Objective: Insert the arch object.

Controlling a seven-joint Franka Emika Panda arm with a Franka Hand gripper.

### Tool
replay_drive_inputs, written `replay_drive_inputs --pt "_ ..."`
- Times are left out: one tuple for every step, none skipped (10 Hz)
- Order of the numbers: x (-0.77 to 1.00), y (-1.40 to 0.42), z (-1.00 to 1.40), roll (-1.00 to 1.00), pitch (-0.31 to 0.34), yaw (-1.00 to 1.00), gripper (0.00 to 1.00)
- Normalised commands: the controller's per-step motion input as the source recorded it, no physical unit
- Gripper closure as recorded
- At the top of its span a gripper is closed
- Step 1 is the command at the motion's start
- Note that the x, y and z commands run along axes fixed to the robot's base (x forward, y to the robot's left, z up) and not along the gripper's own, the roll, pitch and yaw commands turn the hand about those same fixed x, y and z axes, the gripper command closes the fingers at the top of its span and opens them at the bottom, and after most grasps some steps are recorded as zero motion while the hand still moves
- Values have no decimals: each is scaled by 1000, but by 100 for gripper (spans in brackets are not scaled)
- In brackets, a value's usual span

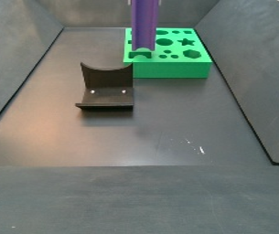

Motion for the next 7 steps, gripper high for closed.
replay_drive_inputs --pt "209 0 -254 0 10 -254 100" --pt "151 0 -251 0 0 -163 100" --pt "89 97 -220 9 13 -106 100" --pt "0 146 -231 0 0 -46 100" --pt "-66 249 -174 -86 -14 0 100" --pt "-26 137 -211 -143 -57 0 100" --pt "100 0 -274 -161 -61 0 100"
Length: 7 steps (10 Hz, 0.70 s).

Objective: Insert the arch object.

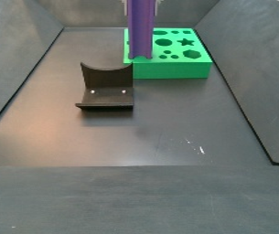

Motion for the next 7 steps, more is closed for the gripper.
replay_drive_inputs --pt "209 -100 -249 -134 -37 0 100" --pt "114 -34 -297 -109 -67 0 100" --pt "71 -20 -306 -50 -67 0 100" --pt "29 -6 -329 0 -60 0 100" --pt "0 -6 -334 0 -67 0 100" --pt "0 -11 -237 14 -36 0 100" --pt "0 0 -191 6 -20 0 100"
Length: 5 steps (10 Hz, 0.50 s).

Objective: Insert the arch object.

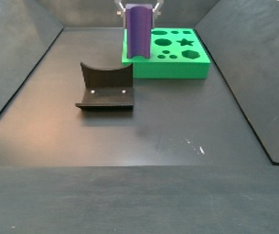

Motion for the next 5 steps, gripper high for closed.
replay_drive_inputs --pt "0 0 -151 0 -17 0 100" --pt "0 0 -137 0 0 0 100" --pt "0 0 -169 0 -20 0 100" --pt "0 0 -129 0 -20 0 100" --pt "0 0 -26 0 -6 0 100"
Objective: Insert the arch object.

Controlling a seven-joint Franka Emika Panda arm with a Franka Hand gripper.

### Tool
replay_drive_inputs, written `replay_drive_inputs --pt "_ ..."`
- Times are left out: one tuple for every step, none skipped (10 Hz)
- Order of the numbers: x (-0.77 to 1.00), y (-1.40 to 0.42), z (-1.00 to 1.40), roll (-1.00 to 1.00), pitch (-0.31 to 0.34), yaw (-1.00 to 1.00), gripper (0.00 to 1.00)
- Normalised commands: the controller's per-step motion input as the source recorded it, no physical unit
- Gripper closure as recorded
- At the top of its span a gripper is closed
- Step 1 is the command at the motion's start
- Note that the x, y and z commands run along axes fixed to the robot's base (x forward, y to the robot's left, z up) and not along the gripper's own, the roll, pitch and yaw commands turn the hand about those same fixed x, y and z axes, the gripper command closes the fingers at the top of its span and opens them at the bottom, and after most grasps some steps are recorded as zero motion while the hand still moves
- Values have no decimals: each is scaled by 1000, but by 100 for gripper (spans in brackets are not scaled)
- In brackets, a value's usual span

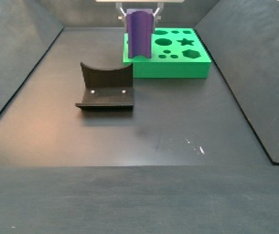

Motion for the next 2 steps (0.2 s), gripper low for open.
replay_drive_inputs --pt "0 0 0 -21 0 0 100" --pt "0 0 0 0 0 0 100"
